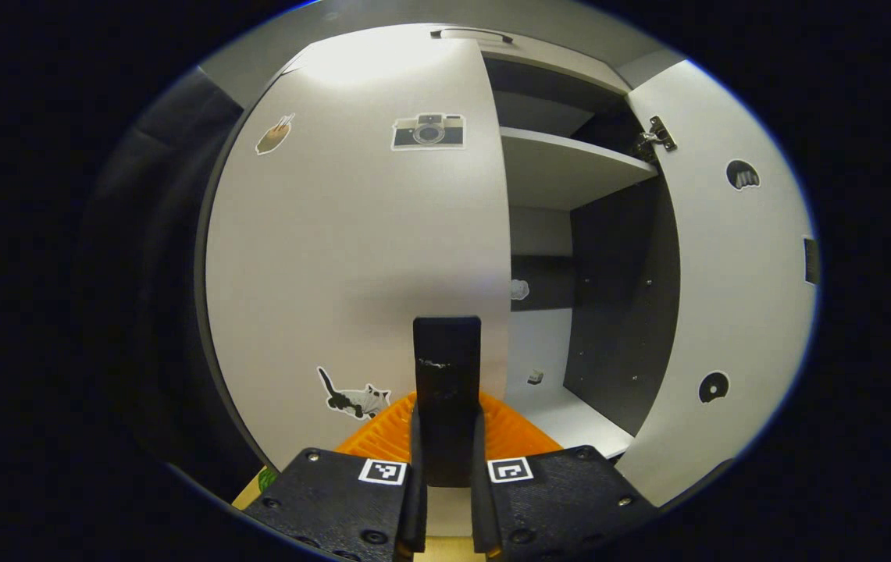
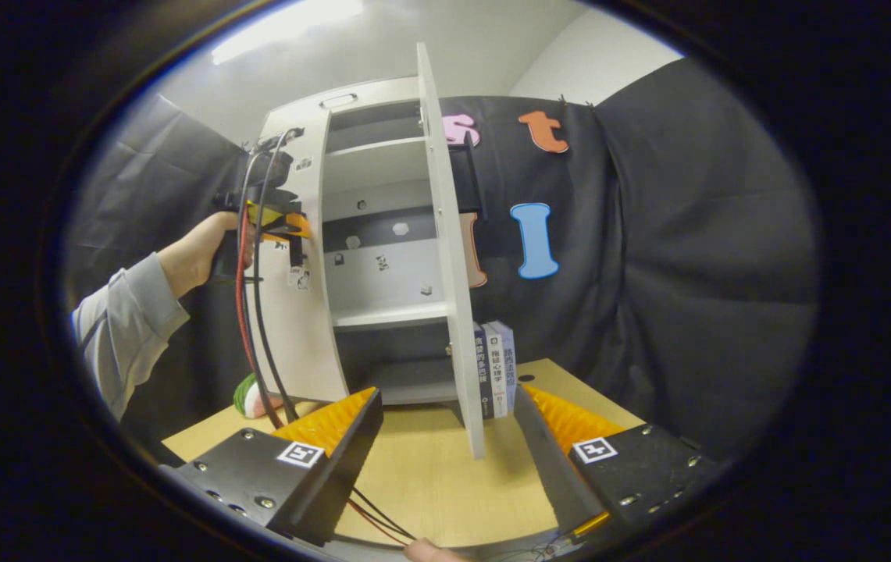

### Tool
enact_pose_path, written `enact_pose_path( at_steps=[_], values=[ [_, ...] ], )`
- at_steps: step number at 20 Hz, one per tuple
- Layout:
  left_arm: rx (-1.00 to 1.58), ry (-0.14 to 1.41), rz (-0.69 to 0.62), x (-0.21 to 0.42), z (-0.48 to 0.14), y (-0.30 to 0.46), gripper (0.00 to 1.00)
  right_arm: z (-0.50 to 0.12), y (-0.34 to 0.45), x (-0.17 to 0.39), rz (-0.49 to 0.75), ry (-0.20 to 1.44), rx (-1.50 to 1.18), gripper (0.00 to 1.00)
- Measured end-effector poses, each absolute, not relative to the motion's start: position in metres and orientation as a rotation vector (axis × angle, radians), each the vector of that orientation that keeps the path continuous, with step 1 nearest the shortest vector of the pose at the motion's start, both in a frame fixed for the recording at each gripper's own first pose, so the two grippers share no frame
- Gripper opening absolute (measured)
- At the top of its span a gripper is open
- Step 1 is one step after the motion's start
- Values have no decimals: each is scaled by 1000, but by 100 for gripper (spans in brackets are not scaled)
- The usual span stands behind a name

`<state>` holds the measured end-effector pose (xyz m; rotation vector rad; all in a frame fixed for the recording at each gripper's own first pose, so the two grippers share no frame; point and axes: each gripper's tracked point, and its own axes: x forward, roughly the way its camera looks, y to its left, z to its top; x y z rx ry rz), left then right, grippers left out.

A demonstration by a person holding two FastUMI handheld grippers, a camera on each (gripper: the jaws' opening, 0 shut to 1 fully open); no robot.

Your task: Open the right door of the double-door shoe cabinet with the right hand, and open the left door with the left hand.

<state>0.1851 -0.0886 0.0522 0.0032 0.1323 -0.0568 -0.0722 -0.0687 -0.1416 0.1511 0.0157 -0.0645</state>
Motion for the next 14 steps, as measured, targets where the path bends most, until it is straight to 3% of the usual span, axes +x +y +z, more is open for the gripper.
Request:
enact_pose_path(
  at_steps=[14],
  values=[
    [26, 133, -136, 98, 61, -50, 24, -139, -40, -80, -25, 12, 124, 100]
  ],
)
